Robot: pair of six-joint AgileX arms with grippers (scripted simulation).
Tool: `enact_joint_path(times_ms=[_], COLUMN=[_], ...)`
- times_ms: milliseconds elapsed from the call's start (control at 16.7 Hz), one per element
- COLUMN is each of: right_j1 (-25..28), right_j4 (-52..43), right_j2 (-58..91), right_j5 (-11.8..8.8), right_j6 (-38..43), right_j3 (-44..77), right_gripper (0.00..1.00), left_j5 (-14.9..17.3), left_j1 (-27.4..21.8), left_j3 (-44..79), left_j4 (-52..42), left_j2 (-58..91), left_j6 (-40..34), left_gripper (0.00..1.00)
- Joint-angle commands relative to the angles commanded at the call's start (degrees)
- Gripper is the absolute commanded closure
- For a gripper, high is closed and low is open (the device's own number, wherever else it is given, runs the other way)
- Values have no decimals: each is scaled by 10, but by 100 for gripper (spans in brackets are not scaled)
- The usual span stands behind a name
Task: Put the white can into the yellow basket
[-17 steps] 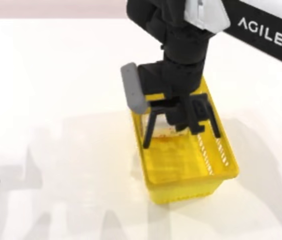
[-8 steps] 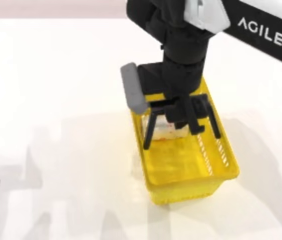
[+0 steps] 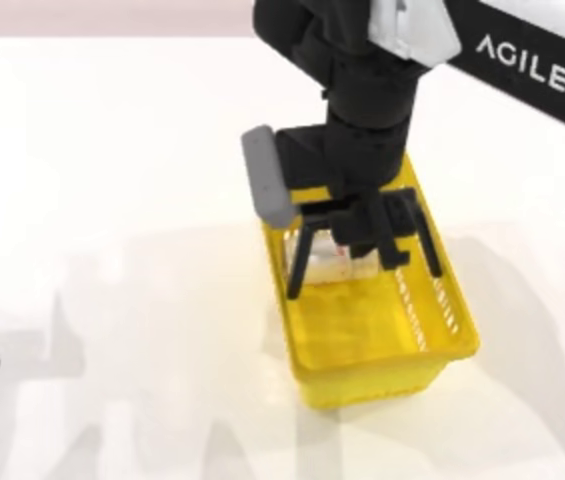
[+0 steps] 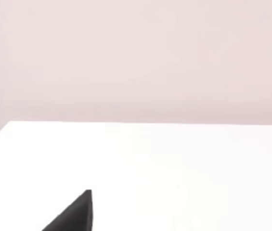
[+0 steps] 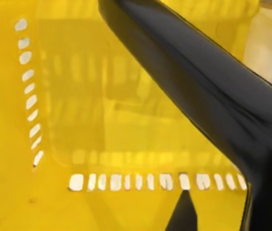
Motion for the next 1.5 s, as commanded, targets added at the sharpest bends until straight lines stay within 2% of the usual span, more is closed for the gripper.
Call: enact_joint_path(times_ms=[1140, 1500], right_j1=[-1, -15], right_j4=[-2, -101], right_j2=[1, -5], right_j5=[0, 0], right_j6=[0, -19], right_j3=[3, 94], right_gripper=[100, 100], left_j5=[0, 0], left_j1=[0, 0], left_j3=[0, 0], left_j4=[0, 0], left_j2=[0, 0], left_j6=[0, 0], left_gripper=[0, 0])
